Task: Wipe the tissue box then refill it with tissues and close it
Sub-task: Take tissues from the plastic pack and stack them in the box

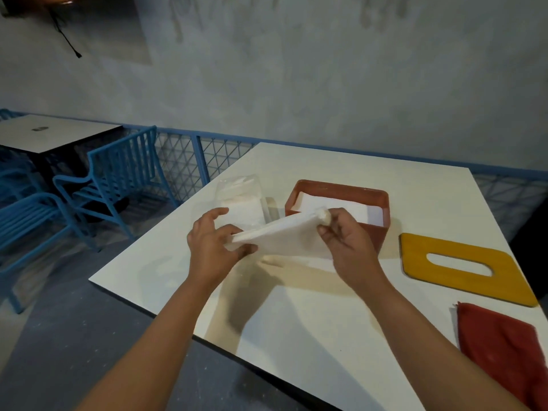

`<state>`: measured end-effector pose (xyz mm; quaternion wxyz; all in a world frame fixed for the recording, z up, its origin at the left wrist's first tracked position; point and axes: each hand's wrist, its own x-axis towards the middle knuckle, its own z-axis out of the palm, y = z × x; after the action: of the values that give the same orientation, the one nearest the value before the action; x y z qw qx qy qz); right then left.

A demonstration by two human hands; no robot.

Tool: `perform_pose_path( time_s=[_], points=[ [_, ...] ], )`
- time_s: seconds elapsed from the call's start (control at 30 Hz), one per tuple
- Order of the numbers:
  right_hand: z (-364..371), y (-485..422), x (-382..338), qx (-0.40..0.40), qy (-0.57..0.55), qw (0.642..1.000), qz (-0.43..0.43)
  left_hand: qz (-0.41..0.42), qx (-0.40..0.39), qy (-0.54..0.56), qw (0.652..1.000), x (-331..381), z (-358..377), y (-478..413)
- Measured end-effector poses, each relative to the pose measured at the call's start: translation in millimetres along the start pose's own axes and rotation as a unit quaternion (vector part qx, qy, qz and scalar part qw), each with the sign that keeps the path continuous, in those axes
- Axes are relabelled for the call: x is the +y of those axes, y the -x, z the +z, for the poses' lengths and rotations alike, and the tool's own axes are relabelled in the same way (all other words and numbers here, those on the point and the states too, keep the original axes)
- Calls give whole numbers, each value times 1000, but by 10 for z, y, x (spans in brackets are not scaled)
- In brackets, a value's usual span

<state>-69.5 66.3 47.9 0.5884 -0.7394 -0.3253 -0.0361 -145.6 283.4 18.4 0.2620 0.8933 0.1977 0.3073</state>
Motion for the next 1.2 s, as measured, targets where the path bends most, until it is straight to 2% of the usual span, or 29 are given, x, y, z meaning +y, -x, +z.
perform_pose_path(
  time_s=[0.1,0.17,0.27,0.37,0.5,0.63,0.87,1.1,1.2],
  points=[
    [-225,29,74,33,-75,992,91,-22,-17,42,999,253,-45,-25],
    [-337,65,127,59,-139,979,136,-40,-48,114,992,396,-41,-47],
    [-494,164,214,91,-182,962,182,-83,-100,259,957,558,27,-44],
    [-581,293,303,99,-194,951,218,-117,-131,343,923,662,124,7],
    [-611,414,441,114,-182,941,263,-135,-160,374,904,694,286,81],
    [-598,506,505,131,-215,925,285,-132,-192,396,888,631,445,94],
    [-503,633,564,176,-226,921,266,-120,-246,416,867,465,658,67],
    [-342,609,593,238,-136,922,273,-145,-279,449,836,337,812,79],
    [-252,586,559,265,-105,923,260,-163,-287,436,837,307,844,54]
  ],
)
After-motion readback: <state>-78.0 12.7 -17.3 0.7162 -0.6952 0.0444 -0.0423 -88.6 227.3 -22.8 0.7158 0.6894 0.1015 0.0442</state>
